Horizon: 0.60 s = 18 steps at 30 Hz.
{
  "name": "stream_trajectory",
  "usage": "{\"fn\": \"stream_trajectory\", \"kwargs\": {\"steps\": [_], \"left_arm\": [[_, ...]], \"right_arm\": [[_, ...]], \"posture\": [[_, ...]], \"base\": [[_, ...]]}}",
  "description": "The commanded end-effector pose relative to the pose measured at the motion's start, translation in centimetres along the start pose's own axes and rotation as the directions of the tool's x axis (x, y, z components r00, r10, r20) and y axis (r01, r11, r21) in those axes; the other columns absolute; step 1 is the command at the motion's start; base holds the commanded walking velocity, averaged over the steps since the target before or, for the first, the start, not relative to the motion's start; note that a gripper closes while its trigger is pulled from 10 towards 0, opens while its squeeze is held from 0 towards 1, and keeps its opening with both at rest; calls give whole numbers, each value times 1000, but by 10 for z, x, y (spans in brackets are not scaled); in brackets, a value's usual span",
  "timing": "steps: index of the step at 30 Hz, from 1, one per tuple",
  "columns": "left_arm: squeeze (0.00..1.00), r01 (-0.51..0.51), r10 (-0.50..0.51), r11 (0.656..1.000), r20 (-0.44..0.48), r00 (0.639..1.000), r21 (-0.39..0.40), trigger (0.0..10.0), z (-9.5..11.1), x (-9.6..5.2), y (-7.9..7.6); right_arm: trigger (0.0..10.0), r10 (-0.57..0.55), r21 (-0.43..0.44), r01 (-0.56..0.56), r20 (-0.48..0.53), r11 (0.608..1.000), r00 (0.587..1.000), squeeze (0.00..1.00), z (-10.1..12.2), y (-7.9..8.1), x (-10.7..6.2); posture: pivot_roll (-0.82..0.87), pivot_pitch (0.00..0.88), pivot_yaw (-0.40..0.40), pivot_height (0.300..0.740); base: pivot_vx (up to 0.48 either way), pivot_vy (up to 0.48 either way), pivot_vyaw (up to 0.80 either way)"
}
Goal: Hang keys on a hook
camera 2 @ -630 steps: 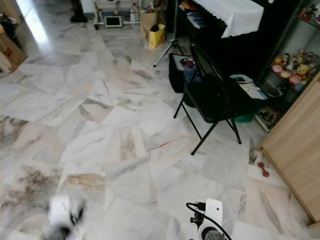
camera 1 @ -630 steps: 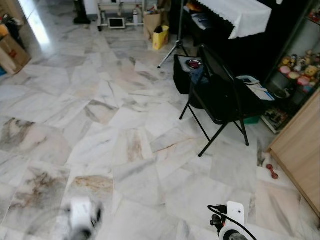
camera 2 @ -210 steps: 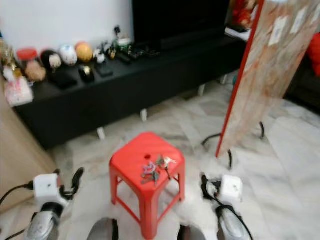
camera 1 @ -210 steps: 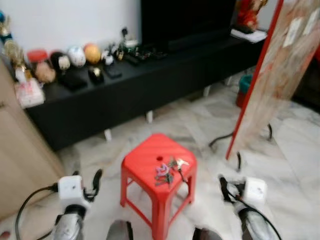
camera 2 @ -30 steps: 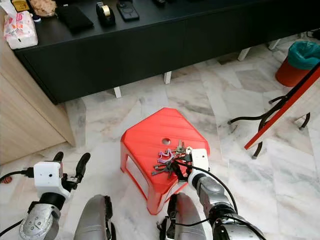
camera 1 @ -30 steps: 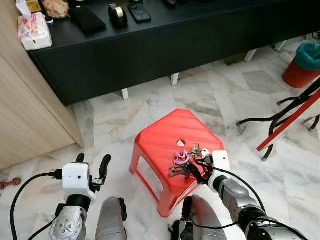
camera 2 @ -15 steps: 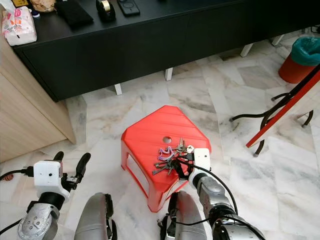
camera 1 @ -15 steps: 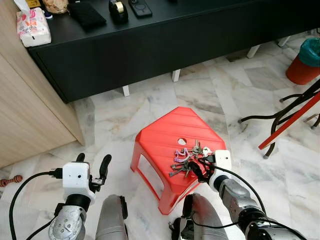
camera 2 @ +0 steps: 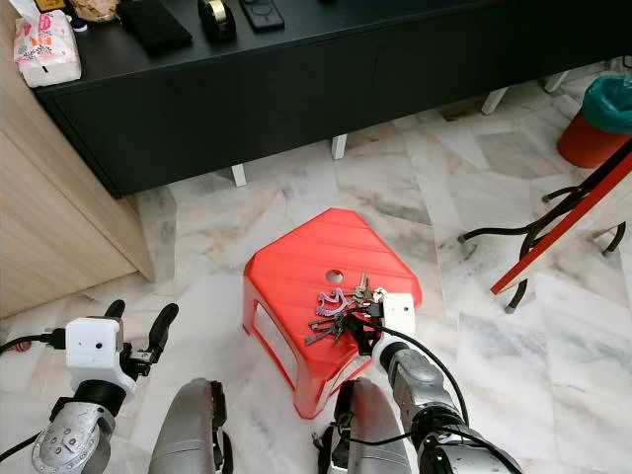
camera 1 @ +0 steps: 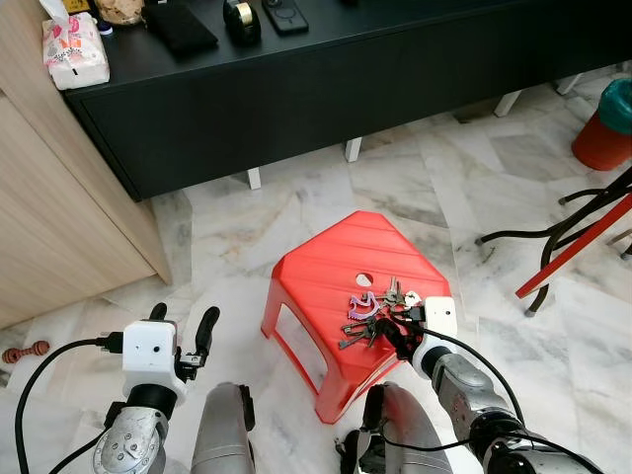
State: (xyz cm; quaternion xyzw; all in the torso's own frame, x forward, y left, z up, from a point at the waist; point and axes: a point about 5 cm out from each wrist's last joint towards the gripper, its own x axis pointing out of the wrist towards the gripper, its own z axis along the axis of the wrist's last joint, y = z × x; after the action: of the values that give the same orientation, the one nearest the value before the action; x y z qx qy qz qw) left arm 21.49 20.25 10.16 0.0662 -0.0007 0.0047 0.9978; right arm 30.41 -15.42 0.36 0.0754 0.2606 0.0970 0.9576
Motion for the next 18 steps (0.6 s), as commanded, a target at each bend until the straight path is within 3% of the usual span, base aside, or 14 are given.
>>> {"fn": "stream_trajectory", "kwargs": {"steps": [1,18], "left_arm": [[0,26,-26,999,-17,1000,27,10000,0,-4,-3],[0,40,-39,998,-12,999,54,10000,2,-2,-4]], "right_arm": [[0,-27,21,28,-72,999,997,0,-20,-4,-6],[0,-40,29,42,-84,999,996,0,-27,-3,-7]], "posture": [[187,287,-86,621],[189,278,-79,621]], "base": [[0,0,0],[0,0,0]]}}
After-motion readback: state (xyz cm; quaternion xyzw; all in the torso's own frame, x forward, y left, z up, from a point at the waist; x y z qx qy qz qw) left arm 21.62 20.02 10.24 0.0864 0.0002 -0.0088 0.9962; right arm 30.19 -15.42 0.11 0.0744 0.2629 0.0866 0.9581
